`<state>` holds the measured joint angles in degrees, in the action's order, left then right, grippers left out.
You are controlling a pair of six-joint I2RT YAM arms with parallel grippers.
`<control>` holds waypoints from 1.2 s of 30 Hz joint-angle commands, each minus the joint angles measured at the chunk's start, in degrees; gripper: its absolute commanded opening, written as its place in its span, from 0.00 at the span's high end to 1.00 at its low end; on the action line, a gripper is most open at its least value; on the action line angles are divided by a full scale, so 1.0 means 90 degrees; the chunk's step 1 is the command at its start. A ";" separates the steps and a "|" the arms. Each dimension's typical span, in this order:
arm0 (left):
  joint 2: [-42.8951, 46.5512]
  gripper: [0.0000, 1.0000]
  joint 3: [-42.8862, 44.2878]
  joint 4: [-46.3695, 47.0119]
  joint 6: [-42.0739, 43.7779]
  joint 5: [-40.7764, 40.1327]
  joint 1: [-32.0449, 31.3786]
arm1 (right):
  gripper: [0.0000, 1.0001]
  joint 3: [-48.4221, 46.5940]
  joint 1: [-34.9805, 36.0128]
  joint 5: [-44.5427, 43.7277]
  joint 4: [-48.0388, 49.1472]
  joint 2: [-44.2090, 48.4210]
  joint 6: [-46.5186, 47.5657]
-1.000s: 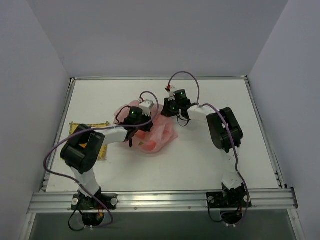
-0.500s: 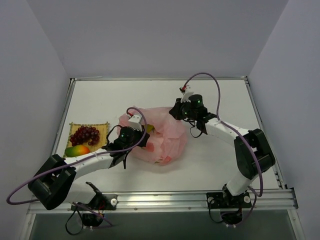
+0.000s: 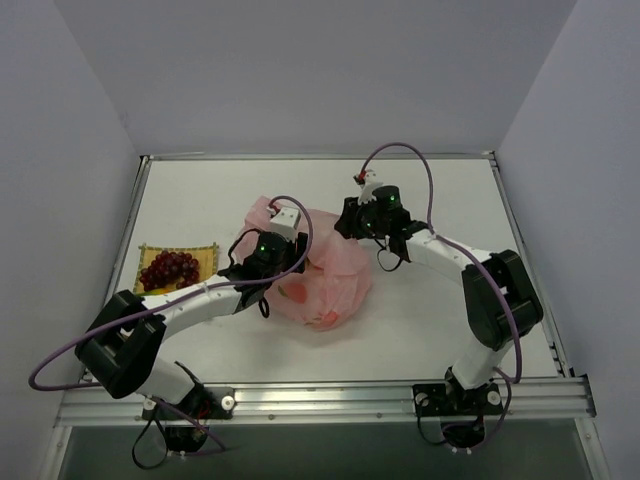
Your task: Take the fake fruits out of the plastic bag
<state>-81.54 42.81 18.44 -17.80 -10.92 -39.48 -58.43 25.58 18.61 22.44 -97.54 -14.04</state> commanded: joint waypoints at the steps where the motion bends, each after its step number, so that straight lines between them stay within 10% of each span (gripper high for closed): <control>1: -0.0013 0.42 0.0273 -0.0223 0.0270 -0.0369 0.0012 | 0.48 -0.0197 0.0038 -0.0095 -0.0344 0.0435 0.0223; 7: 0.0183 0.43 -0.0001 0.0041 -0.0014 -0.0184 0.0012 | 0.13 -0.0372 0.0320 -0.0493 -0.1183 0.1676 0.0125; 15: 0.0426 0.56 -0.0117 0.0236 -0.0238 -0.0261 0.0032 | 0.44 -0.0033 0.1513 -0.2280 -0.1391 0.2888 0.0505; 23: 0.1071 0.83 -0.0732 0.0296 -0.0717 -0.0388 0.0041 | 0.34 -0.0547 -0.0438 -0.1483 -0.0793 0.1126 -0.0187; 30: 0.1481 0.88 -0.1328 0.0403 -0.1059 -0.0223 0.0090 | 0.46 -0.0939 -0.0148 -0.0497 -0.0883 -0.0880 -0.0295; 36: 0.1647 0.88 -0.1387 0.0286 -0.1030 -0.0242 0.0090 | 0.32 -0.0764 0.0555 0.0021 -0.0687 -0.1360 -0.0275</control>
<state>-68.79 29.47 19.94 -26.24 -13.08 -39.24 -65.30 27.90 14.31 13.32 -110.93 -16.01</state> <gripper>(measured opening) 0.119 0.663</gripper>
